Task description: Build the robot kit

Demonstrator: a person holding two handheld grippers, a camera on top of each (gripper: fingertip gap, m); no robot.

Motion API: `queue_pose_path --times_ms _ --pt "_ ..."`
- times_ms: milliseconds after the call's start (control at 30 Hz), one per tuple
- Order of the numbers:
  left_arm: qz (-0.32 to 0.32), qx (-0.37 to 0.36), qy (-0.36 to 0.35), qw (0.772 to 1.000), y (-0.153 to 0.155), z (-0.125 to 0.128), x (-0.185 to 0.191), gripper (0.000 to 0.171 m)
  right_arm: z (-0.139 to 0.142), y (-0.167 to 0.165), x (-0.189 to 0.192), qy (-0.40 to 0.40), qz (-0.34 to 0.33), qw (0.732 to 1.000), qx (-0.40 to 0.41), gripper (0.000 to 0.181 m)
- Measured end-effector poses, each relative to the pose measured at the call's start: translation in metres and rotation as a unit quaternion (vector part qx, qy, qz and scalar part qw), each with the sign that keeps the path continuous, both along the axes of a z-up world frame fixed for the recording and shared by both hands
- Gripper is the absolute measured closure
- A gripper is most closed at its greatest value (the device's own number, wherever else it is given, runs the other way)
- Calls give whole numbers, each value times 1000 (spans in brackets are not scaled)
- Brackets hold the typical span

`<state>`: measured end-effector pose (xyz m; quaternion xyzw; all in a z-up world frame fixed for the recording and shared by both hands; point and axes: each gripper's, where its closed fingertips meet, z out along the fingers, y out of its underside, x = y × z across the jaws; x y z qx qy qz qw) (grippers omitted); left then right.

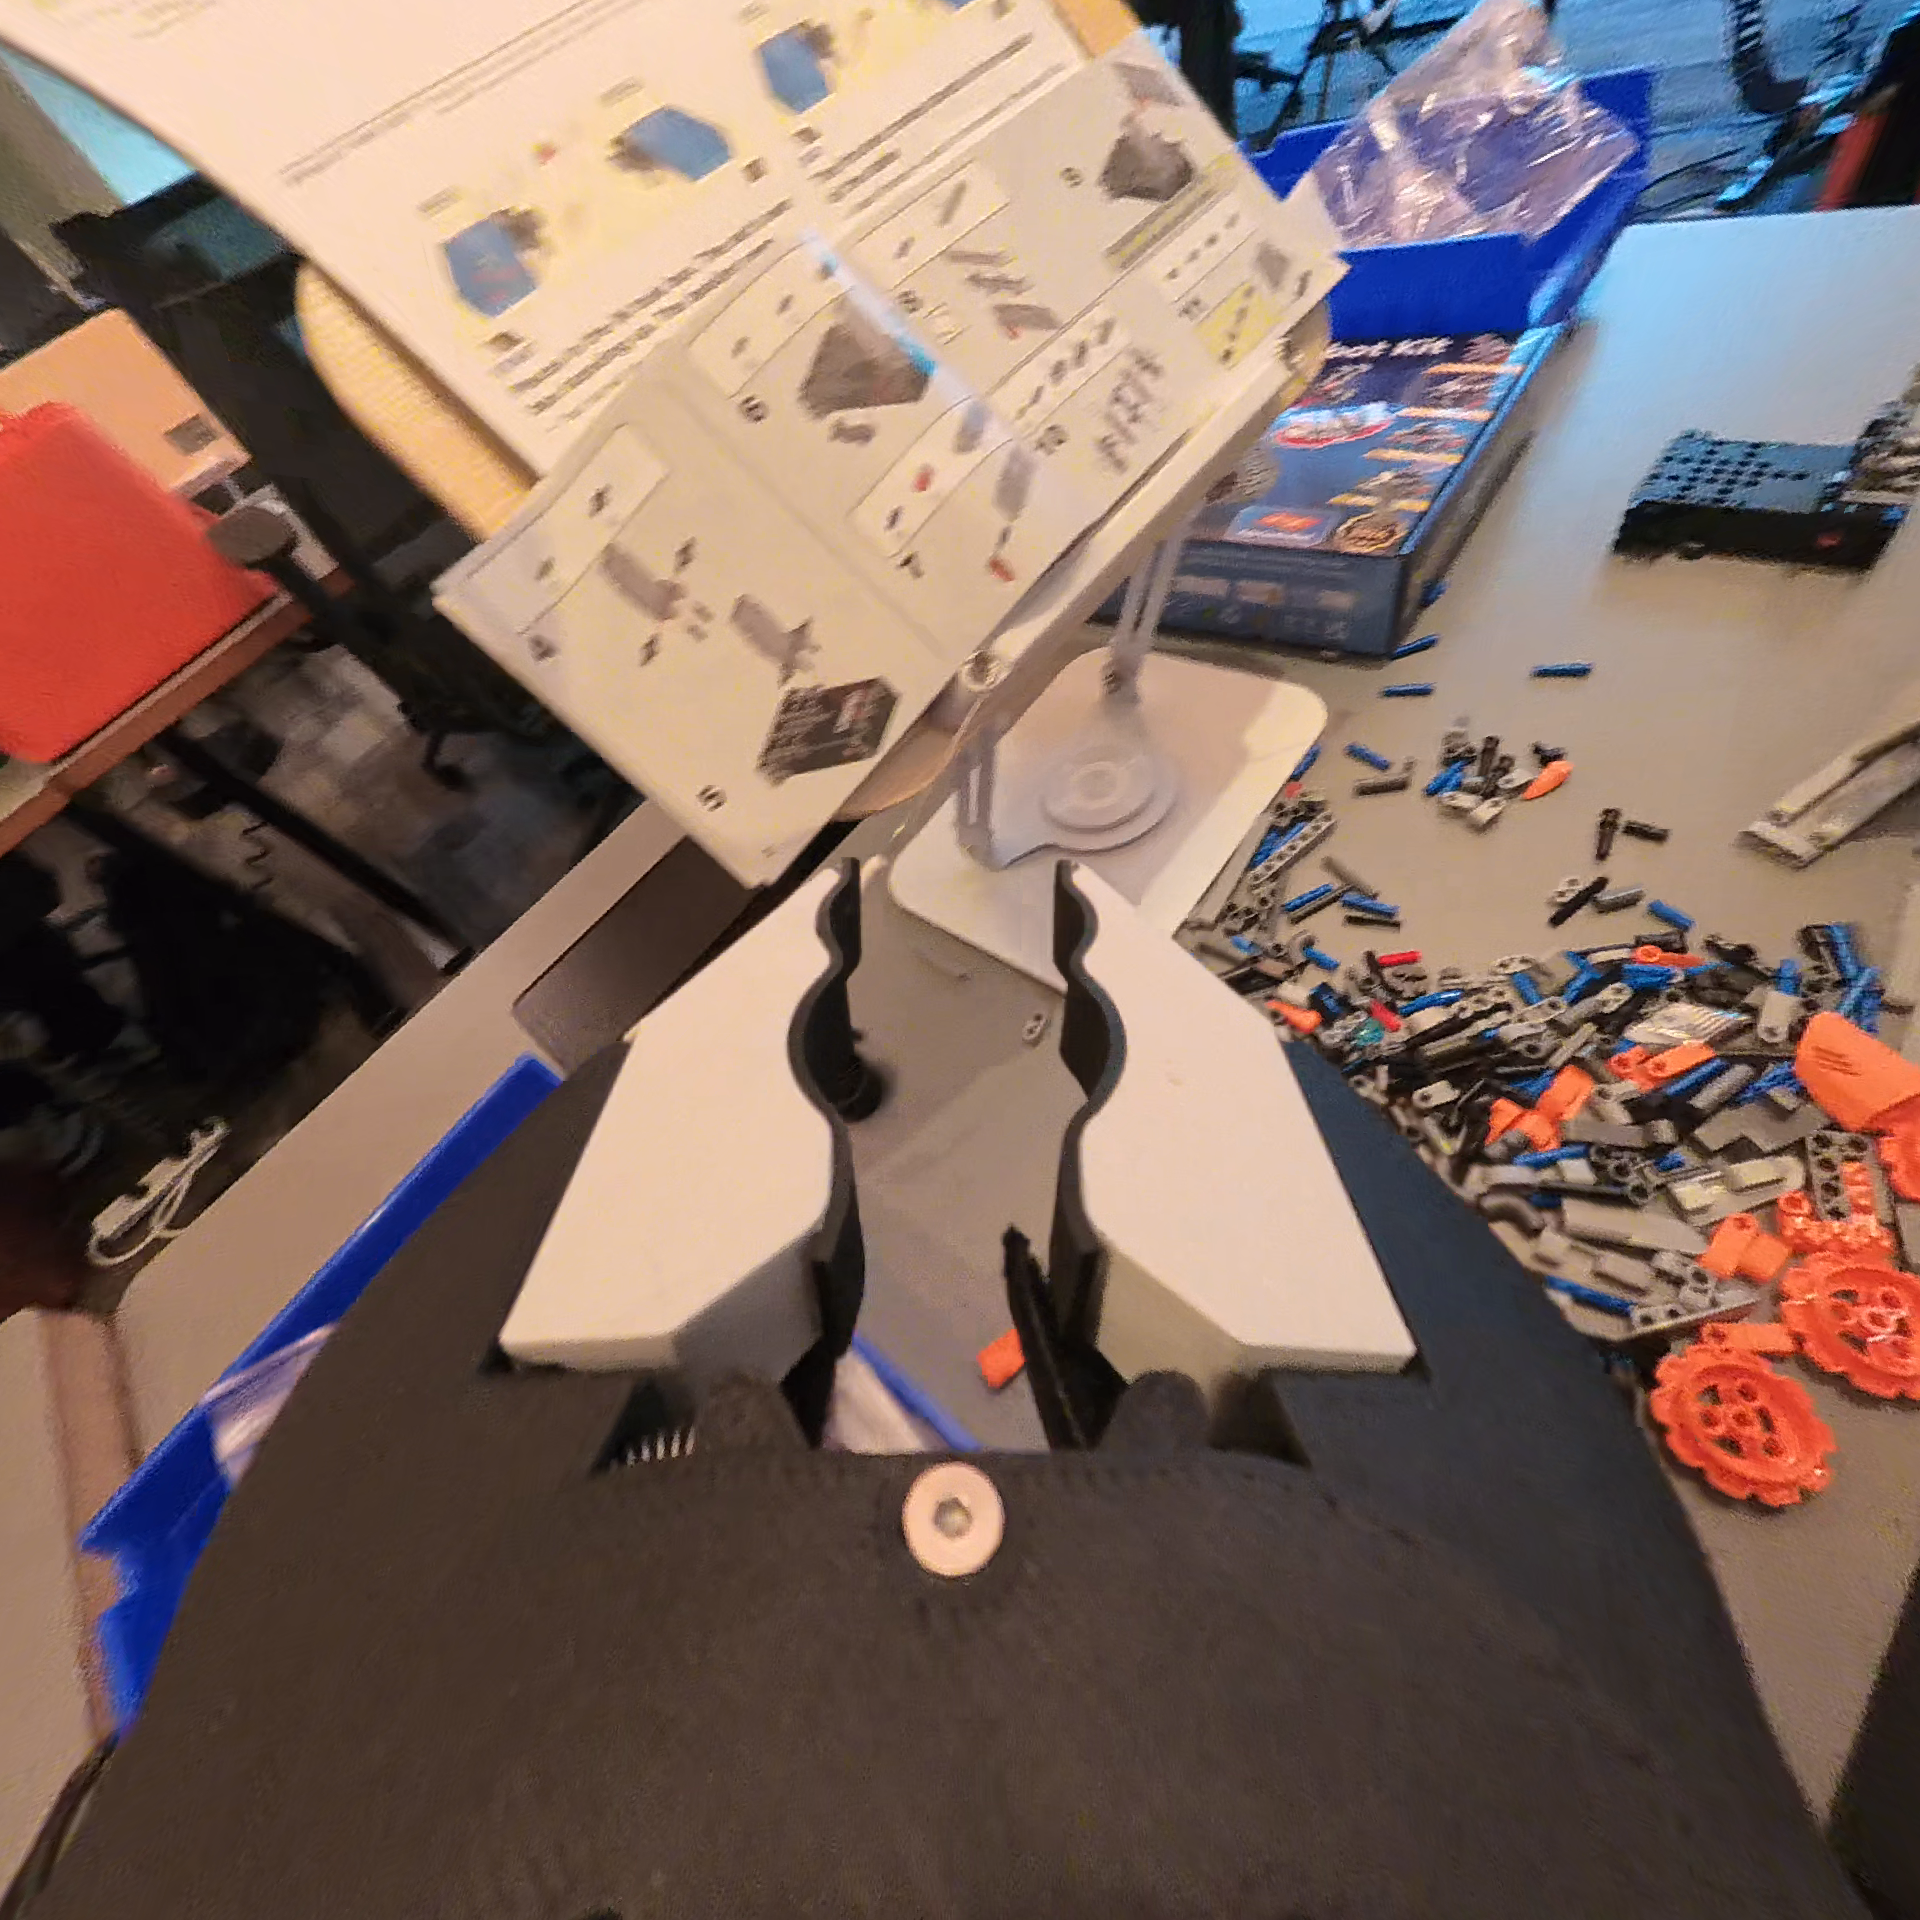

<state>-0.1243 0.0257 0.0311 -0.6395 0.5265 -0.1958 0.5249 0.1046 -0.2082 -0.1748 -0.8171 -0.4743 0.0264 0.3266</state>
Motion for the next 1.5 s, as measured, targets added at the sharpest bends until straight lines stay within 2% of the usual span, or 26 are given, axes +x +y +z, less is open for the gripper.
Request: queue_pose_path --times_ms 133,267,367,467,600,633,667,733,833,933,1033,1133,1367,1500 --pt "-40 -16 1 999 -19 -18 30 137 5 5 19 33 -23 998 -38 148" --pt "-63 -37 19 997 -31 -49 47 138 -14 7 26 -23 -10 998 -57 168" --pt "-68 -56 23 996 -34 -67 53 138 -19 7 23 3 -18 997 -76 175" --pt "-75 -68 23 995 -38 -78 57 138 -19 9 33 10 -72 994 -80 176" --pt "-82 -87 34 992 -40 -96 61 138 -19 13 49 10 -188 979 -78 176" --pt "-84 -93 36 991 -42 -101 63 138 -19 12 47 19 -206 975 -80 174" --pt "-90 -99 41 990 -45 -106 64 139 -18 9 41 37 -213 972 -88 165" --pt "-102 -104 58 988 -51 -116 67 140 -6 9 31 81 -215 970 -79 157" --pt "-127 -98 97 982 -64 -129 68 142 0 6 42 59 -214 973 -65 155" --pt "-177 -97 117 972 -86 -137 70 147 2 0 27 55 -153 985 -53 160" --pt "-199 -97 135 966 -98 -146 74 148 -2 -4 7 57 -109 991 -57 161" --pt "-201 -92 146 964 -99 -152 75 149 -16 -2 10 40 -112 990 -71 159" --pt "-193 -99 136 967 -93 -151 70 149 -18 6 39 45 -150 984 -81 164" --pt "-200 -101 140 965 -97 -153 69 149 -13 11 43 37 -152 985 -67 164"
